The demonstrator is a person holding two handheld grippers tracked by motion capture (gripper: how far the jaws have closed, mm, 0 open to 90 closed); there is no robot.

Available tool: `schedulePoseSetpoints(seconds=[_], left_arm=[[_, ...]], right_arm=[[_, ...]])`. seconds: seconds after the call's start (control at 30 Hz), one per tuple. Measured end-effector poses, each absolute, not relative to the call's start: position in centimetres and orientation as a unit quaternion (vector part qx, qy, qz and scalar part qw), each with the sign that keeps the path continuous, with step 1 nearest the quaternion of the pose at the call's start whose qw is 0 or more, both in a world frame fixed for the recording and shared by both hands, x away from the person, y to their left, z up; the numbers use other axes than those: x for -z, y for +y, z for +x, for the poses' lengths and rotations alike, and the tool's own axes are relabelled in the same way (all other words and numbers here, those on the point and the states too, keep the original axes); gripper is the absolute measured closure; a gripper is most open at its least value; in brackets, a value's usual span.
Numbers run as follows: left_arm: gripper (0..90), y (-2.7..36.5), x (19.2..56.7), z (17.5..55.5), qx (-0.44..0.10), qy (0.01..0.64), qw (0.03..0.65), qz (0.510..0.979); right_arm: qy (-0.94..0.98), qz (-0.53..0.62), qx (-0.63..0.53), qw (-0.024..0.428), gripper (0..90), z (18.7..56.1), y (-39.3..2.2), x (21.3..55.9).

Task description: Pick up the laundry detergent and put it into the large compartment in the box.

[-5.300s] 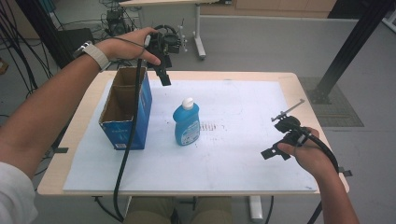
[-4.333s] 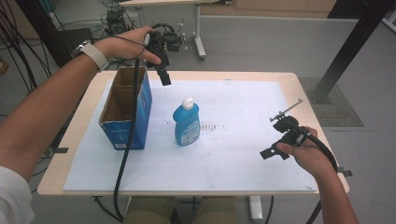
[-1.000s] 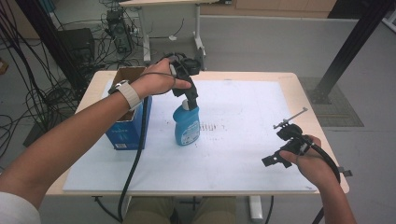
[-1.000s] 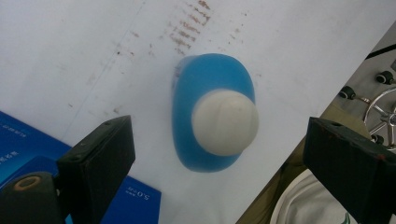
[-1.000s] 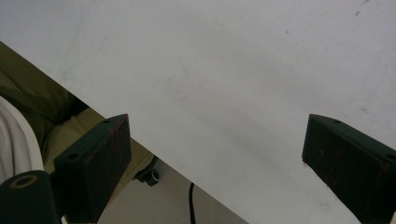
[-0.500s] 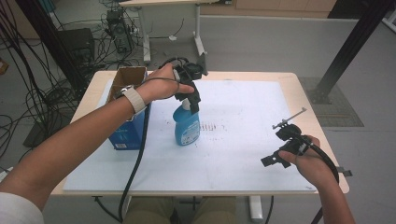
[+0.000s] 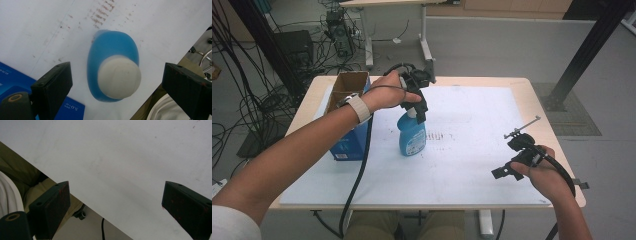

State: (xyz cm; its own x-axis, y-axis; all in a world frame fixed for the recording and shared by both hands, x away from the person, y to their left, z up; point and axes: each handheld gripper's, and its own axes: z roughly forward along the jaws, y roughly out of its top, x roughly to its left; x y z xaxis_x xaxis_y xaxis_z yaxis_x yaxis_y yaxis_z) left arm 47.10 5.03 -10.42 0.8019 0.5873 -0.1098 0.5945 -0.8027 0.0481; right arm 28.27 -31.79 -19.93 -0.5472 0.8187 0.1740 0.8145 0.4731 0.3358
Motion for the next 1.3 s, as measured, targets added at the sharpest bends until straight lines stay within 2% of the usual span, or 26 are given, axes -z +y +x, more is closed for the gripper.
schedulePoseSetpoints(seconds=[1.3], left_arm=[[10.1, 5.57, 10.66, 47.45, 0.051, 0.319, 0.044, 0.945]], right_arm=[[0.858, 0.477, -0.193, 0.009, 8.3, 28.11, -31.85, 19.51]])
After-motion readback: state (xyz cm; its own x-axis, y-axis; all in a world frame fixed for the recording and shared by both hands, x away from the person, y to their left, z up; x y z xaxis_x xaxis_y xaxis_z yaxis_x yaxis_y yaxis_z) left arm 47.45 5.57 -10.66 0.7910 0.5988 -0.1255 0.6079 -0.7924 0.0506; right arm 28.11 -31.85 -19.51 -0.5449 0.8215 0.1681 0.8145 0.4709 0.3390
